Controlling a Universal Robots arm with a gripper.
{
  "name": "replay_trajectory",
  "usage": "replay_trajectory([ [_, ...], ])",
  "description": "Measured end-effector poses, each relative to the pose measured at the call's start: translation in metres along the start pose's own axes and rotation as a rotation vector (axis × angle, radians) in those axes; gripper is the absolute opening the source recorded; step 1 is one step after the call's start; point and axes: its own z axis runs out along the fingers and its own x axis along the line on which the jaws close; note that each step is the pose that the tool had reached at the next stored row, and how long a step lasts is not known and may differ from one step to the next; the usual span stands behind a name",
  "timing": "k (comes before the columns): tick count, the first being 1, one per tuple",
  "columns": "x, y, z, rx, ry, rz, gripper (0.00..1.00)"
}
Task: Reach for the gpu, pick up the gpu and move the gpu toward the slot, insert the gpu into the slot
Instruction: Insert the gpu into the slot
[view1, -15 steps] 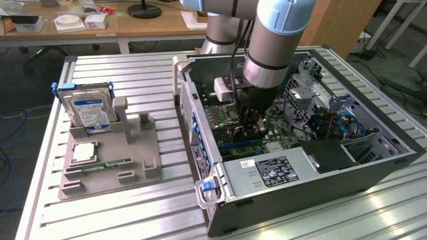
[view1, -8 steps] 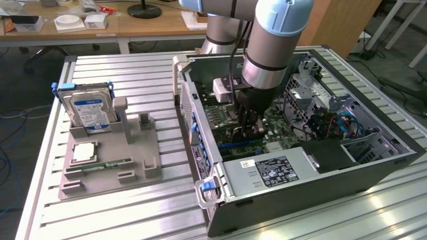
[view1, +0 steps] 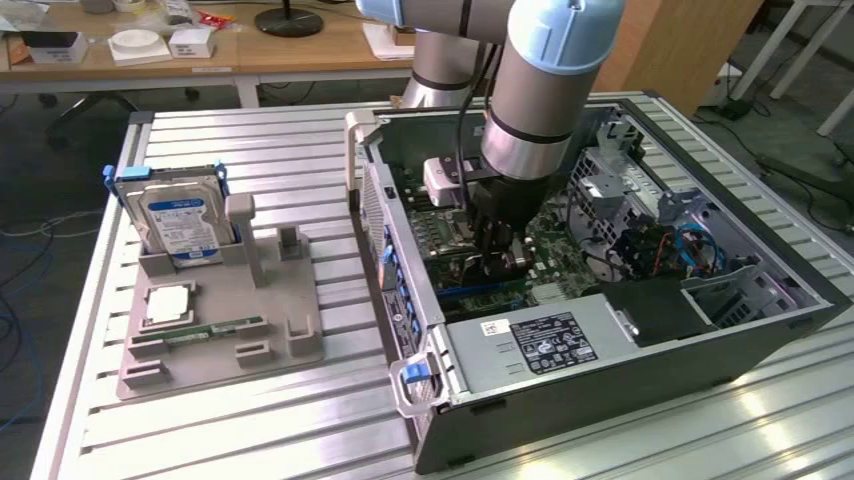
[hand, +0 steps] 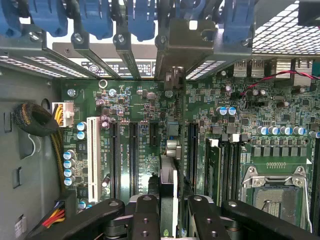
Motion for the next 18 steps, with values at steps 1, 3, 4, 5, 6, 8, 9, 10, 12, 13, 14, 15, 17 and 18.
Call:
replay_trajectory([
  [1,0.0,0.0,0.0003,0.0,0.0001,0.0,0.27],
  [3,0.0,0.0,0.0003,-0.0001,0.0002,0.0,0.27],
  [4,0.0,0.0,0.0004,0.0,0.0,0.0,0.27],
  [5,0.0,0.0,0.0004,0.0,0.0,0.0,0.27],
  [6,0.0,0.0,0.0004,0.0,0.0,0.0,0.27],
  [8,0.0,0.0001,0.0005,0.0,0.0,0.0,0.27],
  [9,0.0,0.0002,0.0005,0.0,0.0,0.0,0.27],
  [10,0.0,0.0003,0.0004,0.0,0.0,0.0,0.27],
  [12,0.0,0.0005,0.0004,0.0,0.0,0.0,0.27],
  [13,0.0,0.0004,0.0005,-0.0001,-0.0001,0.0,0.27],
  [14,0.0001,0.0001,0.0005,0.0,-0.0002,0.0,0.27],
  [15,0.0001,-0.0002,0.0005,0.0,-0.0002,0.0,0.27],
  [17,0.0,-0.0006,0.0005,-0.0001,-0.0003,0.0,0.27],
  [18,0.0,-0.0008,0.0006,0.0,-0.0003,0.0,0.27],
])
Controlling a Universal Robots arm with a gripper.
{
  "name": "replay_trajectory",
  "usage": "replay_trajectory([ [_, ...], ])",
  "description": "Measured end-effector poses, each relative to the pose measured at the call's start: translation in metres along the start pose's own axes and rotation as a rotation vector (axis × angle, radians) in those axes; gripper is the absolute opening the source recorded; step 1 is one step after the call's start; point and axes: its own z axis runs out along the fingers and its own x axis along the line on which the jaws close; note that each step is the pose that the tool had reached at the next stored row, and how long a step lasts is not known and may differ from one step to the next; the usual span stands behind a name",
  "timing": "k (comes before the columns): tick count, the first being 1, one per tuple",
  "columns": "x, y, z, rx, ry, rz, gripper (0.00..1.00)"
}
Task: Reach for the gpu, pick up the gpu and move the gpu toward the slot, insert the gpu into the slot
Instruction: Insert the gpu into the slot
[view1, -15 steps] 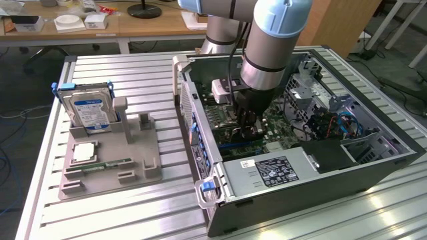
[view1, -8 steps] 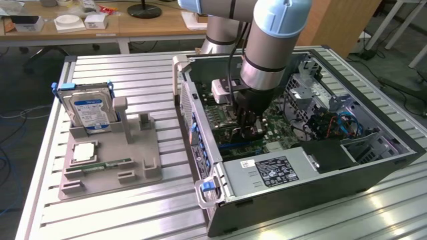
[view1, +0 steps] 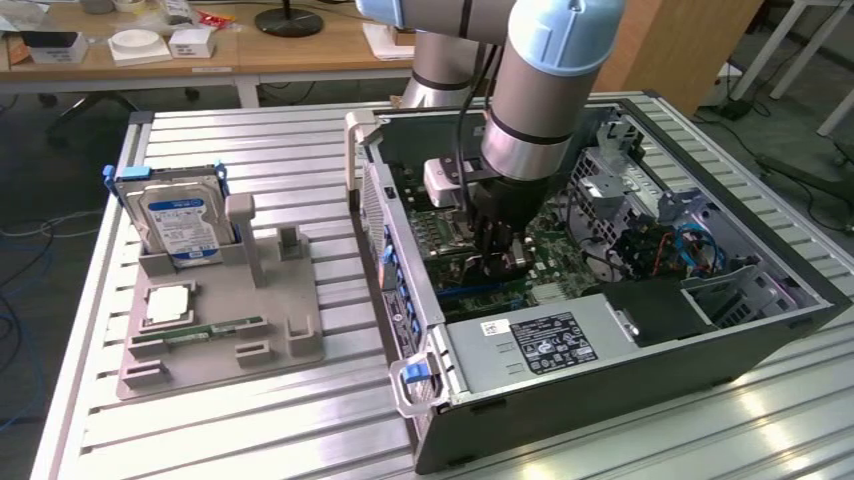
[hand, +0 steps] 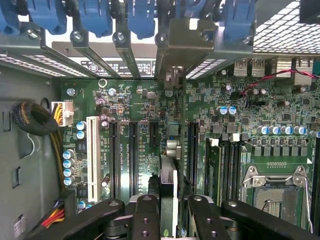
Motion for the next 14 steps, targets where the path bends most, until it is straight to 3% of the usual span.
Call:
replay_trajectory([
  [8,-0.0006,0.0,0.0003,0.0001,0.0,0.001,0.27],
  [14,-0.0008,0.0046,0.0005,0.0001,0.0,0.002,0.27],
])
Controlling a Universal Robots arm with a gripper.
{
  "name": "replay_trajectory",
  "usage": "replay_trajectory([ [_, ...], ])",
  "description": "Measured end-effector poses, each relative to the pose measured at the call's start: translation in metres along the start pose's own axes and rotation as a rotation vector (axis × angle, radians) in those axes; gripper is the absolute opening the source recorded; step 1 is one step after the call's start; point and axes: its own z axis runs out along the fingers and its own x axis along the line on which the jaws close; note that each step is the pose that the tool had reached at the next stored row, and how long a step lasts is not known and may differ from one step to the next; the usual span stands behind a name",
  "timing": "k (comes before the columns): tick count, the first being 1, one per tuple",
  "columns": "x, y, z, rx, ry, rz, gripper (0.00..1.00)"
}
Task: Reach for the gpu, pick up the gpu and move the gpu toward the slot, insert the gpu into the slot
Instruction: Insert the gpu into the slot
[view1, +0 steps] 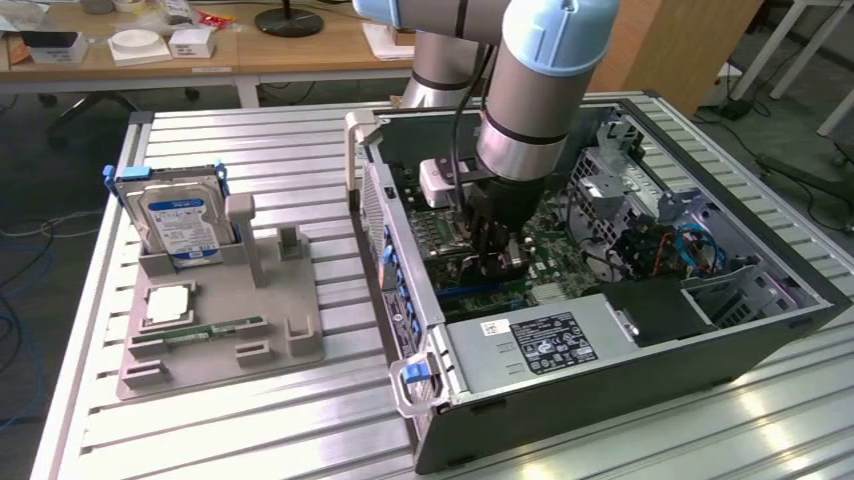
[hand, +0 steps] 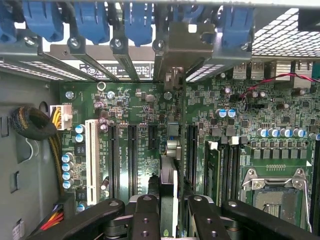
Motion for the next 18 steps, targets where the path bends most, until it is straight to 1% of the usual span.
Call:
replay_trajectory([
  [3,0.0001,0.0001,0.0001,0.0,0.0002,0.001,0.27],
  [10,0.0,-0.0026,0.0002,-0.0004,-0.0002,0.0,0.27],
  [12,0.0,-0.0037,0.0002,-0.0013,-0.0002,0.001,0.27],
  [18,-0.0001,-0.0039,0.0005,-0.0016,-0.0003,0.001,0.27],
])
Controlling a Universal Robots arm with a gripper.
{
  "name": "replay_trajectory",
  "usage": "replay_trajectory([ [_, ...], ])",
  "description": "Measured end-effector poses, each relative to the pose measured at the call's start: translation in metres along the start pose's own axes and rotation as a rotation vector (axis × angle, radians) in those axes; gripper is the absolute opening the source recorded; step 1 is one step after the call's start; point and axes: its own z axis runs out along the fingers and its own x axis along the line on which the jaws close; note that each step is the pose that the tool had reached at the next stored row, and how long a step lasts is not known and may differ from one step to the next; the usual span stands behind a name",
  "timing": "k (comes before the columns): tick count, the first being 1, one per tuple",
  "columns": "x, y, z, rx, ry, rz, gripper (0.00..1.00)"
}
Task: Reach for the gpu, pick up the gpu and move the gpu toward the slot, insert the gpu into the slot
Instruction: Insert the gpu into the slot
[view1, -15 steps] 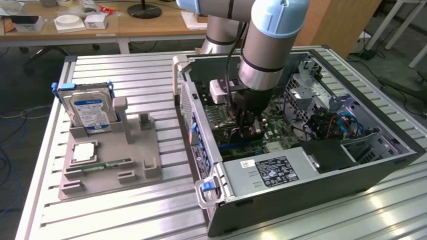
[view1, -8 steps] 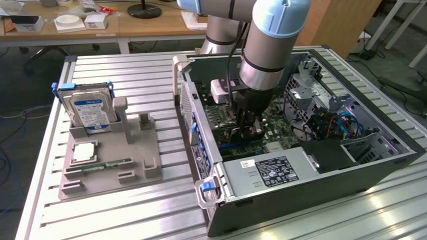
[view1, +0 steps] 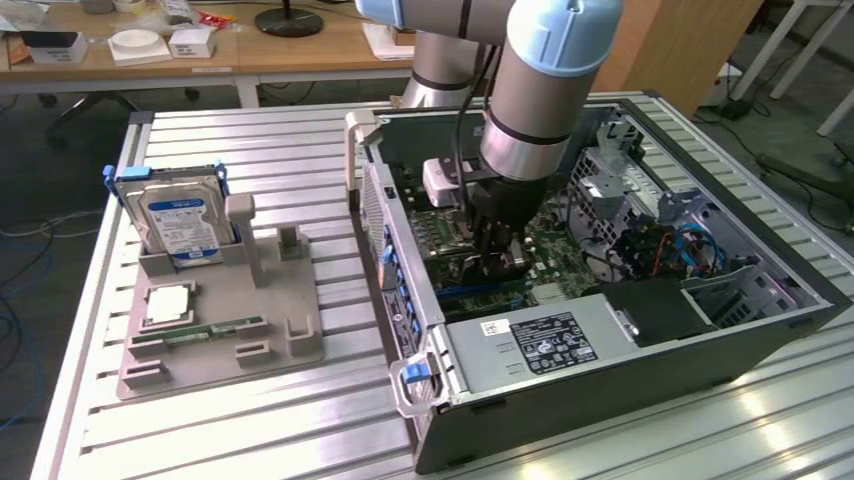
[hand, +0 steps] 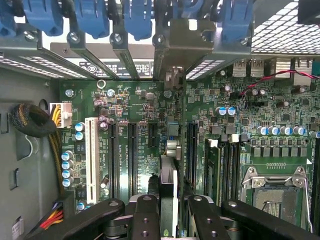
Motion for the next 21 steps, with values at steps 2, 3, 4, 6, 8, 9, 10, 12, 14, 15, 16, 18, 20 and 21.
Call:
replay_trajectory([
  [2,-0.0003,0.0,0.0005,0.0001,0.0,0.0,0.27],
  [3,-0.0006,0.0,0.0007,0.0,0.0,0.0,0.27],
  [4,-0.0008,0.0,0.0009,0.0,-0.0001,0.0,0.27],
  [6,-0.0008,0.0006,0.0009,0.0,0.0001,0.0,0.27],
  [8,-0.0009,0.001,0.001,-0.0001,0.0002,0.0,0.27],
  [9,-0.001,0.001,0.0013,0.0,0.0,0.0,0.27],
  [10,-0.0013,0.001,0.0017,0.0,-0.0001,0.0,0.27],
  [12,-0.002,0.0011,0.0023,0.0,-0.0004,0.0,0.27],
  [14,-0.0024,0.0011,0.0026,0.0,-0.0003,0.0,0.27],
  [15,-0.0027,0.0012,0.0027,0.0,-0.0002,0.0,0.27],
  [16,-0.0028,0.0013,0.0027,0.0,-0.0002,0.0,0.27],
  [18,-0.0029,0.0016,0.0028,-0.0001,-0.0002,0.001,0.27],
  [20,-0.003,0.0016,0.0029,0.0001,-0.0008,0.004,0.27],
  [21,-0.003,0.0016,0.003,0.0002,-0.0009,0.006,0.27],
])
